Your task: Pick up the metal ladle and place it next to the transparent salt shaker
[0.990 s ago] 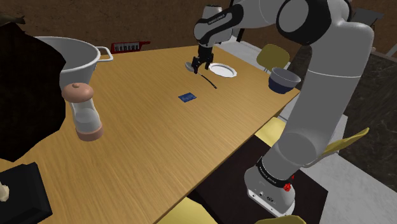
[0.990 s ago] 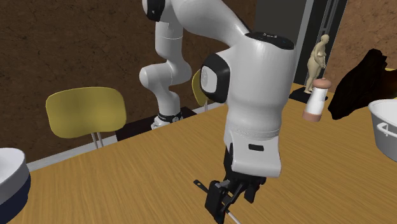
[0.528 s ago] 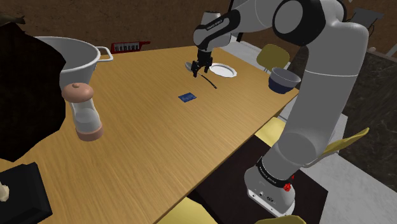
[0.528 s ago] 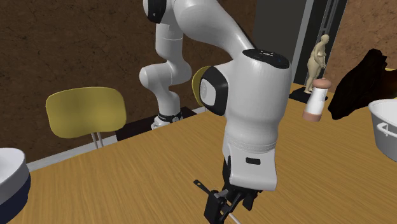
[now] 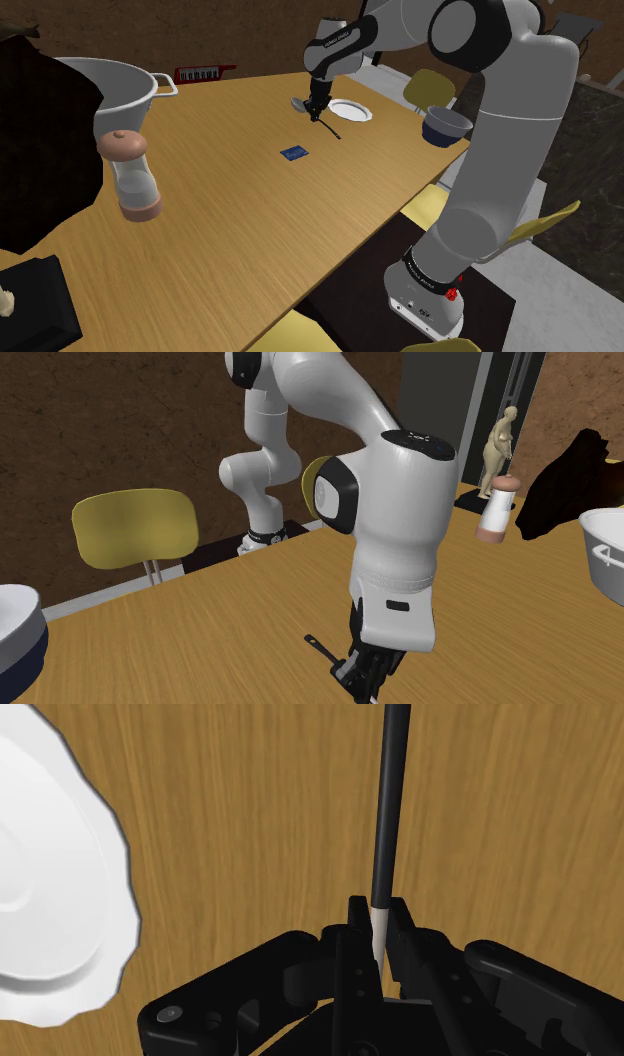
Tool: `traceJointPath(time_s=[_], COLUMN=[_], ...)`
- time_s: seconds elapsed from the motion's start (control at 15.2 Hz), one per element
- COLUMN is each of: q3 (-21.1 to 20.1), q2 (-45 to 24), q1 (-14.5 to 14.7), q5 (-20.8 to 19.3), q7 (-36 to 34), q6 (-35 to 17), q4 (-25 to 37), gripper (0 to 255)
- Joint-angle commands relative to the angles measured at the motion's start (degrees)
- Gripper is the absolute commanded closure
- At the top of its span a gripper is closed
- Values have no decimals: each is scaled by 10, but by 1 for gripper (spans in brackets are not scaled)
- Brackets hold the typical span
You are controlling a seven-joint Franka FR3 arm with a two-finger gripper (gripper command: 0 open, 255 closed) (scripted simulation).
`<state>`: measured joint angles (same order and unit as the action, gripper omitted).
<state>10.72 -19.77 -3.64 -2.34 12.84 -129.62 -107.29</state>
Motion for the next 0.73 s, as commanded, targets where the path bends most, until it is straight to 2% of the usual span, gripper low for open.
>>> traceJointPath(time_s=[0.0, 0.33, 0.66], q3=[0, 0, 1], q2=[0, 0, 19], q1=[0, 0, 1], q5=[0, 0, -3], q7=[0, 0, 1], q6=[0, 0, 33], q4=[0, 0, 14], gripper=[255, 255, 255])
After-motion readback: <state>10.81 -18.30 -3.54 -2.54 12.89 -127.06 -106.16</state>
